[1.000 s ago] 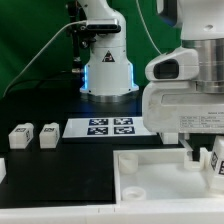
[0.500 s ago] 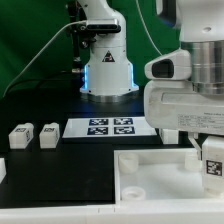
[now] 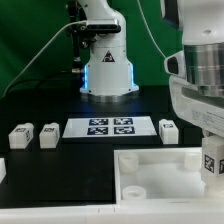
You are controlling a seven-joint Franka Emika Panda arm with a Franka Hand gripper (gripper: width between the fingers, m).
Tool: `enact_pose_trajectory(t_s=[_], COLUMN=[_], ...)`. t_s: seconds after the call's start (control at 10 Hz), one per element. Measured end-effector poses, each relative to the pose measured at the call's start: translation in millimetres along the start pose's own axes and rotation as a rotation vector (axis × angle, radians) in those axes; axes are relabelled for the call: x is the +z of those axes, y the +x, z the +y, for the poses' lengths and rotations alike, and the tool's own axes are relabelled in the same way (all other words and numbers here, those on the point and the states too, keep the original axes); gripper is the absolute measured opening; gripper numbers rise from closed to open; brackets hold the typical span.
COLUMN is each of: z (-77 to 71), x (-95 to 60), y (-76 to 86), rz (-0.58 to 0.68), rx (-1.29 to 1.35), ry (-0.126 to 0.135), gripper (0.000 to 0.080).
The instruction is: Assemble one leg
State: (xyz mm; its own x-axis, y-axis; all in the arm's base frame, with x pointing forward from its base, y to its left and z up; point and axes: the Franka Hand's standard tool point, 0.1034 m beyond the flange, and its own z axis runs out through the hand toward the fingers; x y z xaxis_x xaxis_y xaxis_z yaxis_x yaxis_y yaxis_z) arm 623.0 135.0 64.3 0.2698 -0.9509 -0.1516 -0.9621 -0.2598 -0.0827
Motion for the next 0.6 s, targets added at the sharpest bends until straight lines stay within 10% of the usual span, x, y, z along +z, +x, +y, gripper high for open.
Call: enact_pose_trajectory(t_s=[0.2, 0.4, 0.6], z=[0.4, 0.4, 0.4], x=[0.4, 0.4, 0.5], y=[-0.3, -0.4, -0.6], rz=[-0.001, 0.0, -0.001], rx=[-0.002, -0.032, -0.058], ry=[-0.001, -0.001, -0.001], gripper=[0.0292, 0.055, 0.0628])
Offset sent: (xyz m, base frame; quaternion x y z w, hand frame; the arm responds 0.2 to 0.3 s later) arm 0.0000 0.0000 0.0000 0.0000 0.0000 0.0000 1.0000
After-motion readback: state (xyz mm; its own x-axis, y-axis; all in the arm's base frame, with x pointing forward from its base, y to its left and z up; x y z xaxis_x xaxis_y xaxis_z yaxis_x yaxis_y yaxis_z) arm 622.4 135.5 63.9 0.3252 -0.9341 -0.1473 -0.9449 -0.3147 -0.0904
